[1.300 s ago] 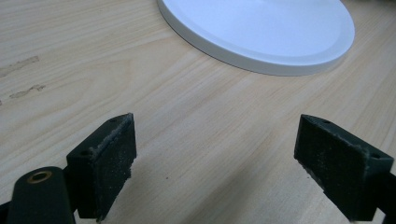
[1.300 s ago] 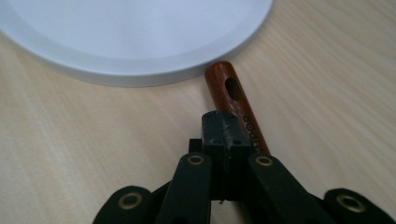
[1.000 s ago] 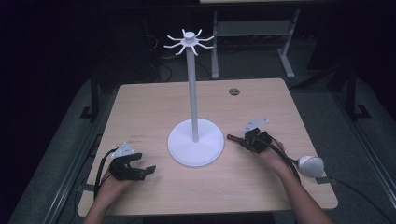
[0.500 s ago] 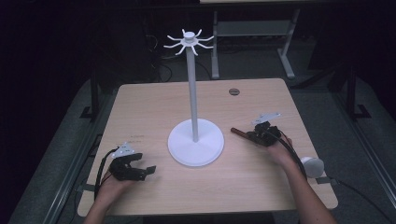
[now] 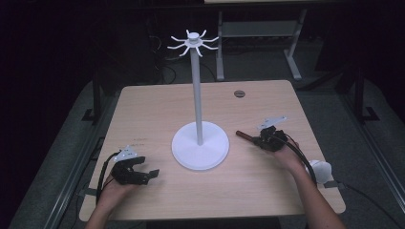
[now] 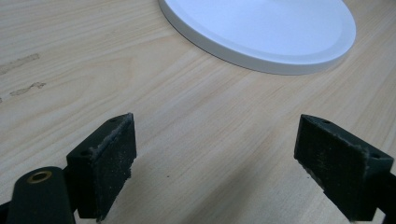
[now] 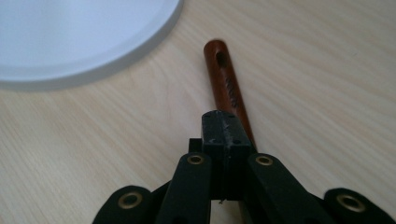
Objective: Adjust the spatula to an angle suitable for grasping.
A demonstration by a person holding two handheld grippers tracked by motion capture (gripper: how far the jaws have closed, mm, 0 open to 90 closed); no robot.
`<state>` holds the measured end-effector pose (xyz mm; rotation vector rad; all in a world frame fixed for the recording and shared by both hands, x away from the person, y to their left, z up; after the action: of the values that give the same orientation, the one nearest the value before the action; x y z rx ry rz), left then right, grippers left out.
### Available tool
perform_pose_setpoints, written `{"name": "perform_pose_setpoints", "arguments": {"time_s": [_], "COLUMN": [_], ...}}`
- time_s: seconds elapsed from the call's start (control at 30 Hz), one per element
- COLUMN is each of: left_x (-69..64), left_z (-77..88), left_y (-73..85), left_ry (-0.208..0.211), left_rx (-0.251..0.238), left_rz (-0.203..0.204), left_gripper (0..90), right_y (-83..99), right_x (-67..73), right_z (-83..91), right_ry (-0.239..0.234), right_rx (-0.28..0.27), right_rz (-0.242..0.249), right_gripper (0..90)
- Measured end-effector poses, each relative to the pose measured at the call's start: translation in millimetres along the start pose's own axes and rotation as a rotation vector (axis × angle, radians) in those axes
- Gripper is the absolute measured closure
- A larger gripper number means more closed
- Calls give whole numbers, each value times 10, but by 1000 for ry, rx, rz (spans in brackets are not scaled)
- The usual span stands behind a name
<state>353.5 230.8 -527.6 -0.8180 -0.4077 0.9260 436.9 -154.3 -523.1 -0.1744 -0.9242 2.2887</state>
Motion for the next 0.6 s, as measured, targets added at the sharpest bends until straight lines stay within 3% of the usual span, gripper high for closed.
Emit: {"name": "perform_pose_setpoints", "arguments": {"time_s": [0.2,0.6], "left_x": [1,-2], "left_z": [-2,-4], "left_y": [2,4], "left_ry": [0,0], "left_rx": [1,3], "left_rz": [0,0], "left_gripper": [125,125], "right_y": [123,197], "right_x": [-81,-334], "right_z": [-54,17], "right_ry": [12,80], "right_rx": [41,32], "right_rz": [-1,-44], "right_gripper": [900,900]}}
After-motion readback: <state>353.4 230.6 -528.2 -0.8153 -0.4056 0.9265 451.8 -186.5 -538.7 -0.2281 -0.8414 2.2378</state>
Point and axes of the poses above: each handheld gripper's, and its own axes: z roughly backward along the jaws, y roughly out of its underside, x roughly to its left, the point moved 10 cm from there along -z, roughly forward along the jaws, and after that the axes turned 11 degrees about -y, right-handed, at the moved point
